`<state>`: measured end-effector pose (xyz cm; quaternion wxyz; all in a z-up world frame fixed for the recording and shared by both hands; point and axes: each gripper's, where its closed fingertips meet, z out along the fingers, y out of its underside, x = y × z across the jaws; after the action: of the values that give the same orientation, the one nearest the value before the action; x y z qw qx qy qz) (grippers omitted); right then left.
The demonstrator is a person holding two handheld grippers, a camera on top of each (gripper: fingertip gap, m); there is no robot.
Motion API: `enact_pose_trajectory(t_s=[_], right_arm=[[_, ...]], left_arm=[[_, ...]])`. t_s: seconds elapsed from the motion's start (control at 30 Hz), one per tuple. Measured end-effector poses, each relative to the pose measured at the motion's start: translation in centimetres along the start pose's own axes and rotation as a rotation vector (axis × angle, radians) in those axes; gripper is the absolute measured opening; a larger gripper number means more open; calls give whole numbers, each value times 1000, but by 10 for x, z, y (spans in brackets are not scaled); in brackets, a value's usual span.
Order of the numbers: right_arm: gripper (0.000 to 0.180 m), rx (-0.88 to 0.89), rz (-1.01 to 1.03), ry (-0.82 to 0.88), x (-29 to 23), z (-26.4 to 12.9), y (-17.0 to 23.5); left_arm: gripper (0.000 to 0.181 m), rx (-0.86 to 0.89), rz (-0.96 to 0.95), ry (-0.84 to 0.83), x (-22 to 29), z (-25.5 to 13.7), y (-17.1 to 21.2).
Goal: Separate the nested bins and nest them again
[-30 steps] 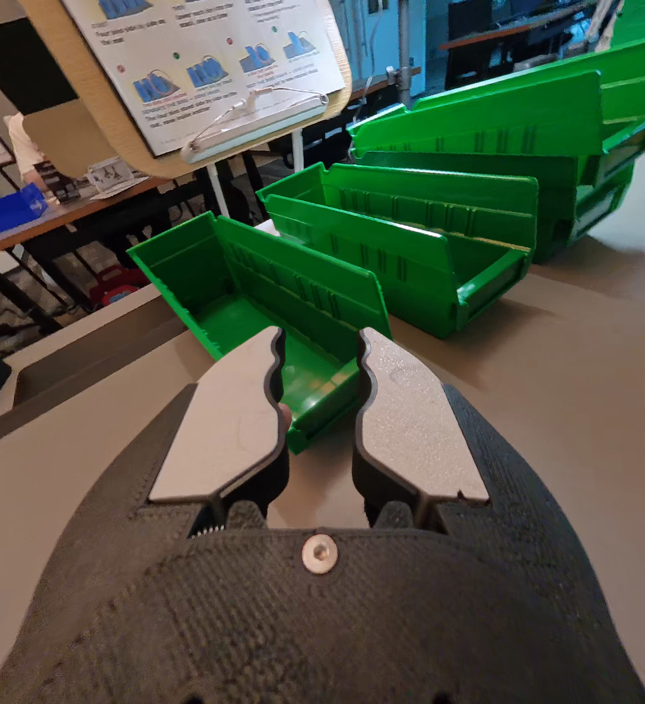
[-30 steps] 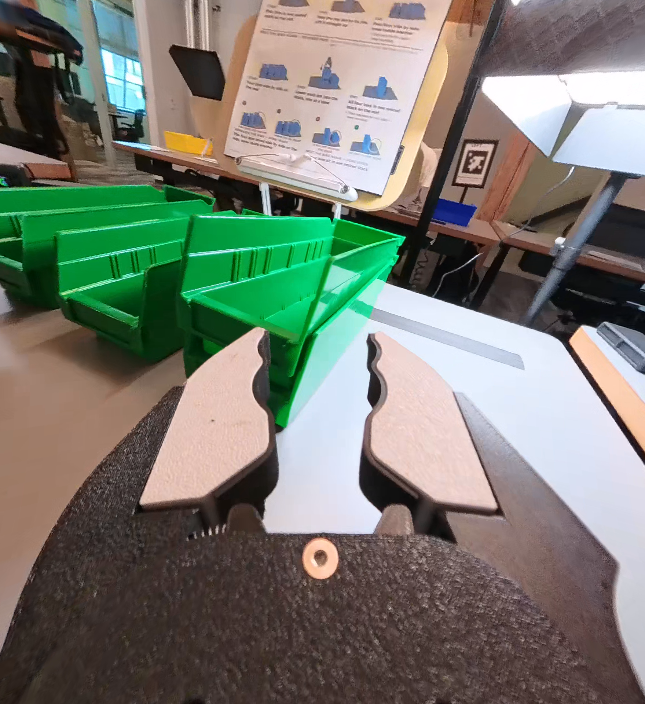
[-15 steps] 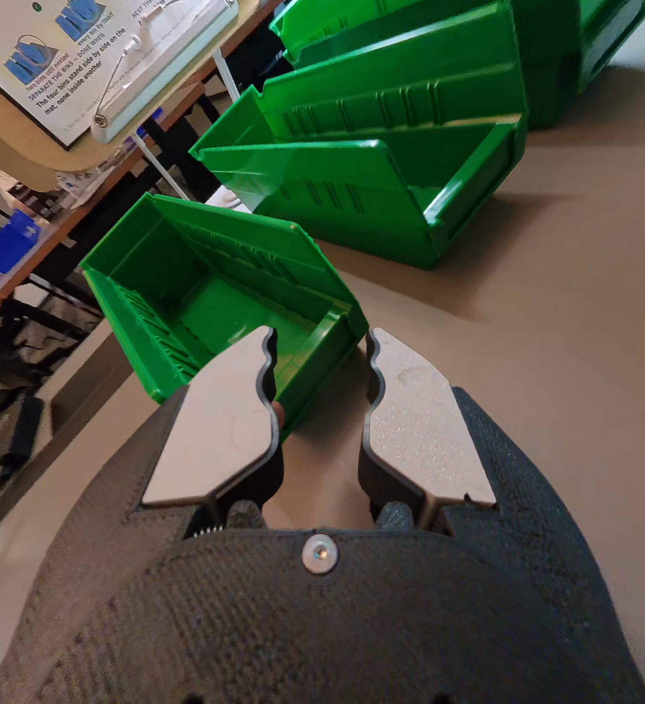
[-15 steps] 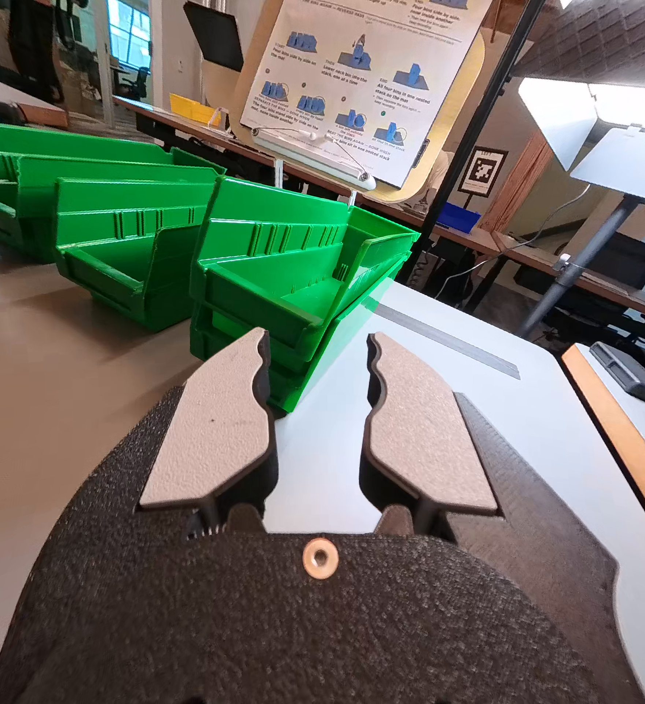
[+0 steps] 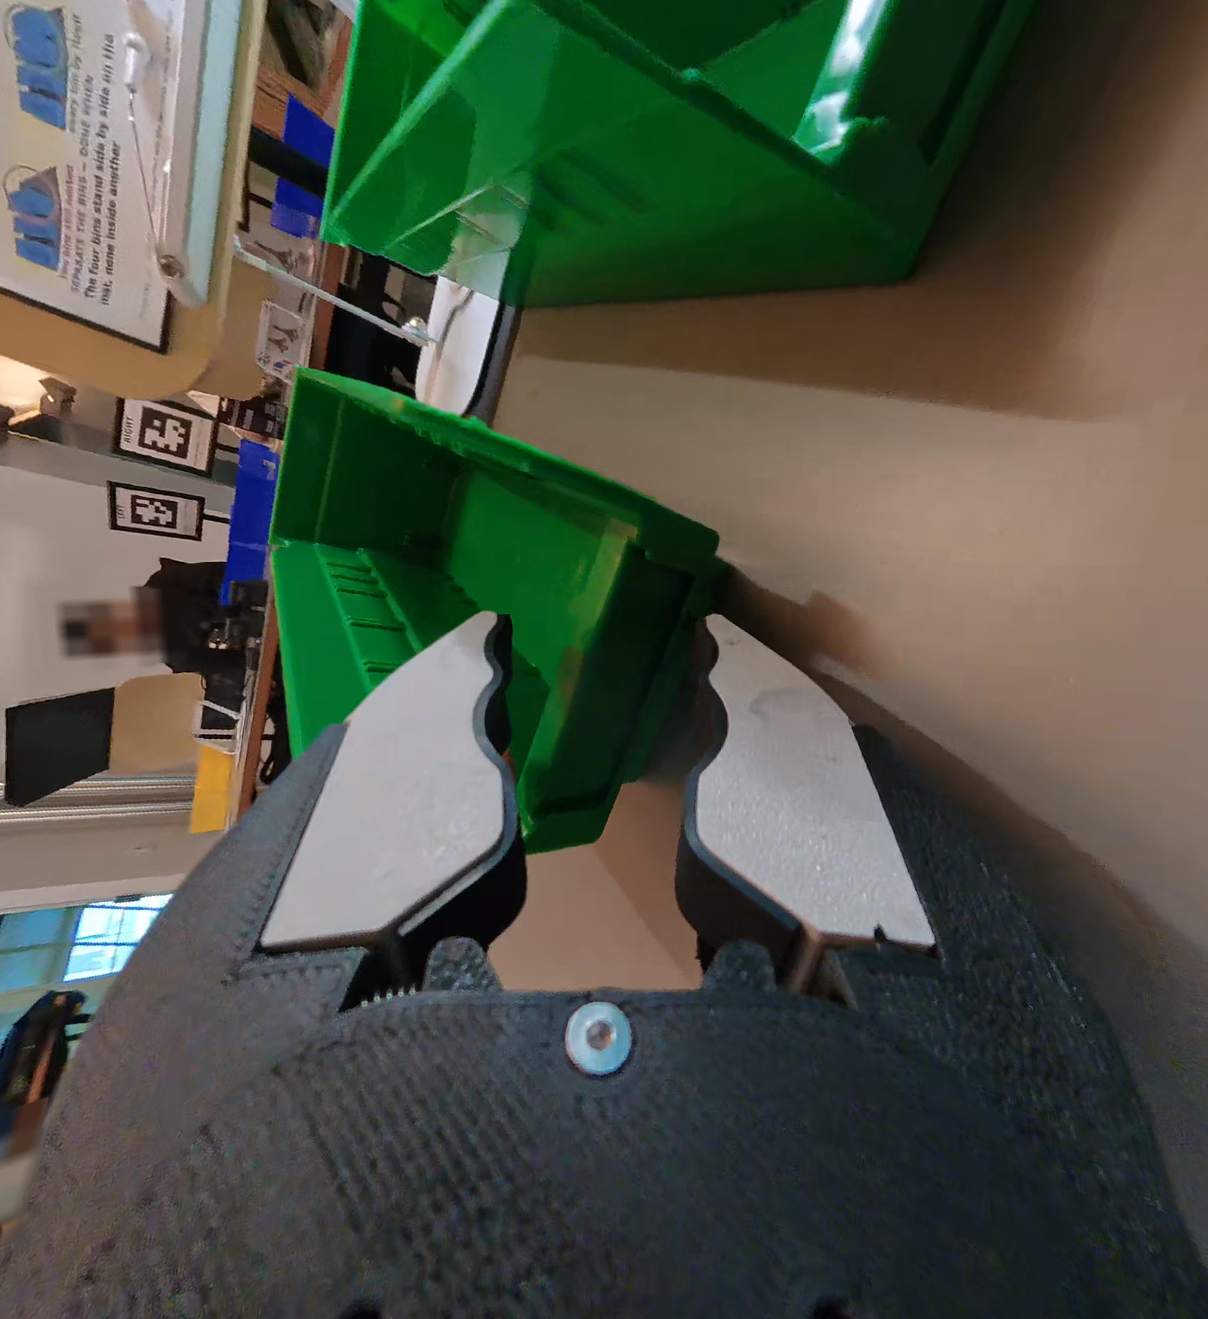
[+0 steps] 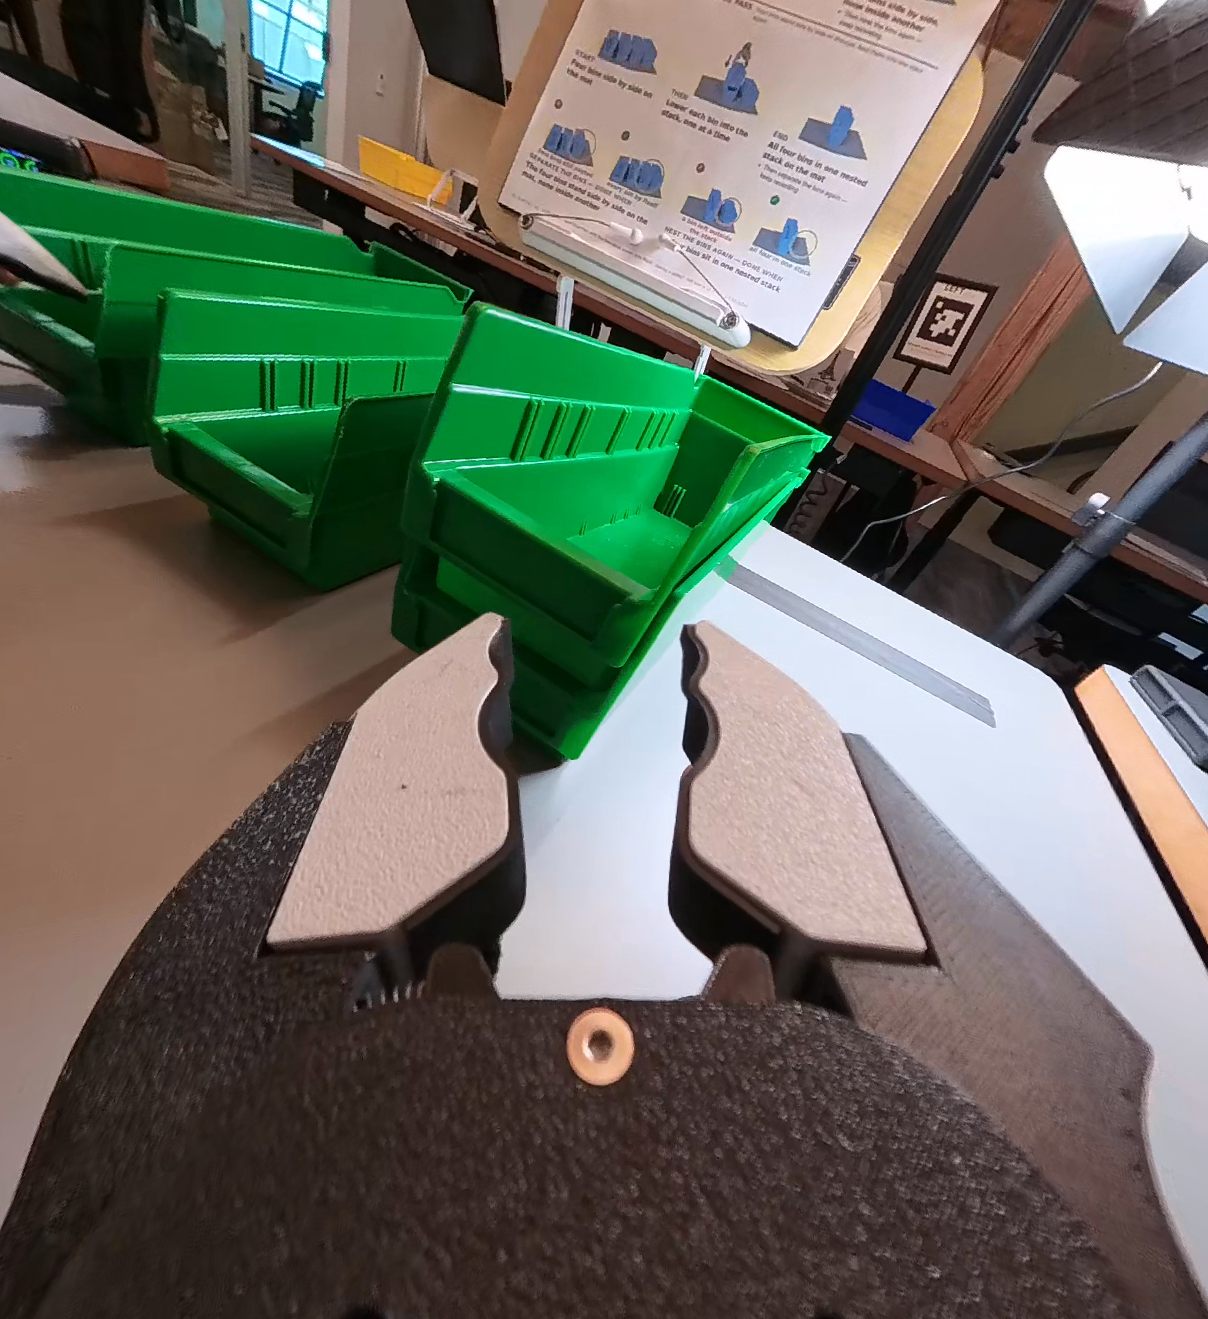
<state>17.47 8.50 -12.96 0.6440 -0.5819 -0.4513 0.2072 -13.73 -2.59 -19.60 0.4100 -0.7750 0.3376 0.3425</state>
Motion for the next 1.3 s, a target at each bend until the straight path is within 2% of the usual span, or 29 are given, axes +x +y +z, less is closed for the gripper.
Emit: enact_pose_trajectory(t_s=[0.23,0.47,0.97,1.3], right_arm=[[43,-25,-19,-30,-8,3,5],[43,-47,-38,-44,-12,5,10],[39,-55,-61,-51,-14,2,10],[37,-75,-80,-65,-18,3,13]], left_arm=[[51,-96,39,90,8,18,12],[38,-100,118,74,8,20,12],[34,98,233,162,37,-3,-23],[36,41,116,80,16,19,-14]])
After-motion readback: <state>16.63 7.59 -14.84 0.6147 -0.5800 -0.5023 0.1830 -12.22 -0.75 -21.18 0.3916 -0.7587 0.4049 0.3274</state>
